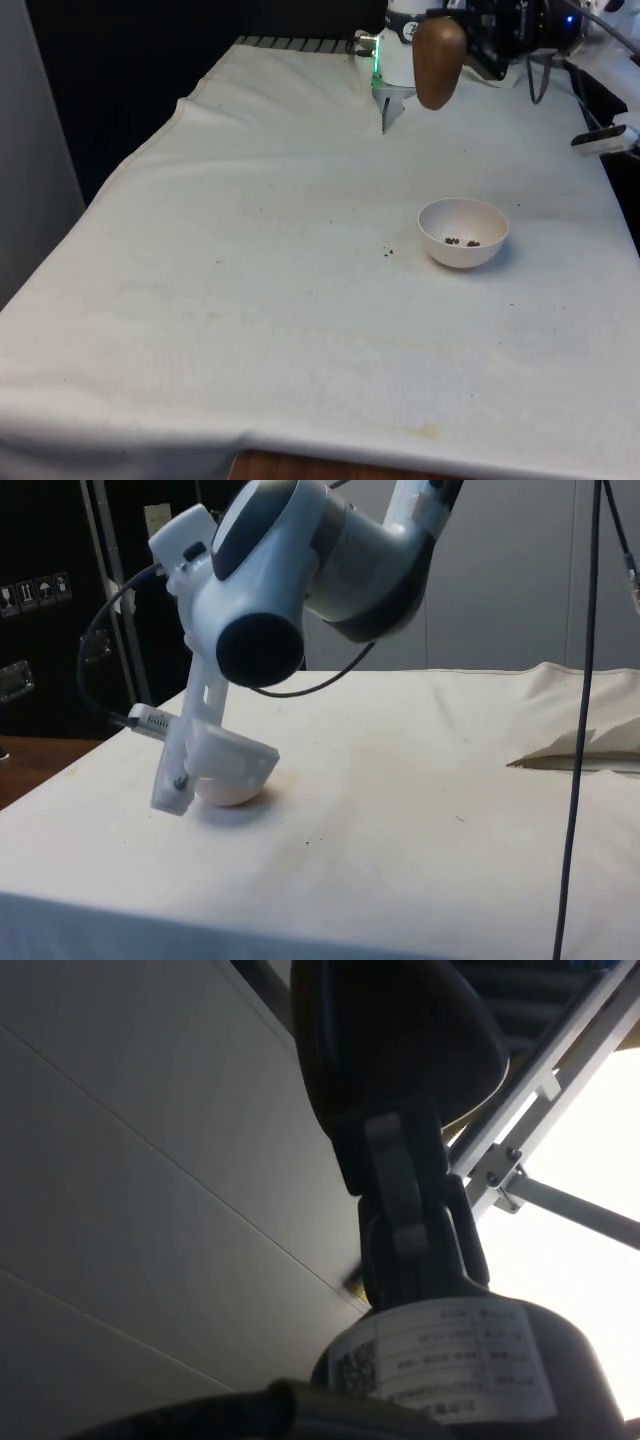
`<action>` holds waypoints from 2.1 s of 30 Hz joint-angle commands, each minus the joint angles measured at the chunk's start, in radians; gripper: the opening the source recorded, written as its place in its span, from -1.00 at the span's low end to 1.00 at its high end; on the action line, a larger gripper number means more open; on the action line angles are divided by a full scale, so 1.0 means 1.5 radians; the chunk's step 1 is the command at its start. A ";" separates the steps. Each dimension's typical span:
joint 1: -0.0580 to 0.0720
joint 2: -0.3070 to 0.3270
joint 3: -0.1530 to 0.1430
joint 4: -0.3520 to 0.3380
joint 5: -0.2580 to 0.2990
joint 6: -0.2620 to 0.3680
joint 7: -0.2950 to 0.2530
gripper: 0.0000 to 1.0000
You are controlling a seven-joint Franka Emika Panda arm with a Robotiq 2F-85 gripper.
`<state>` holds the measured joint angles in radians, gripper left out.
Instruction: Pour the coffee beans from the cup into the bowl.
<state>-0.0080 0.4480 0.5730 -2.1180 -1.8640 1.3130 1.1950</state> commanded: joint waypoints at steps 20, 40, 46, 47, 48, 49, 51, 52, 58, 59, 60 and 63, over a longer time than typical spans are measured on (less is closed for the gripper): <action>-0.015 -0.063 -0.051 -0.018 0.029 0.113 -0.027 -1.00; -0.017 -0.075 -0.103 -0.029 0.038 0.175 -0.077 -1.00; -0.017 -0.075 -0.115 -0.029 0.041 0.189 -0.092 -1.00; -0.017 -0.075 -0.119 -0.029 0.043 0.195 -0.098 -1.00; -0.017 -0.075 -0.122 -0.029 0.044 0.197 -0.101 -1.00; -0.017 -0.075 -0.124 -0.029 0.045 0.201 -0.105 -1.00; -0.017 -0.076 -0.129 -0.029 0.047 0.207 -0.111 -1.00; -0.017 -0.076 -0.131 -0.029 0.049 0.210 -0.113 -1.00; -0.017 -0.077 -0.145 -0.029 0.053 0.228 -0.133 -1.00; -0.017 -0.077 -0.148 -0.029 0.054 0.231 -0.135 -1.00; -0.017 -0.077 -0.150 -0.029 0.055 0.234 -0.139 -1.00; -0.011 -0.071 -0.158 -0.024 0.052 0.227 -0.139 -1.00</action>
<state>-0.0250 0.3410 0.3360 -2.1540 -1.7860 1.6540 0.9870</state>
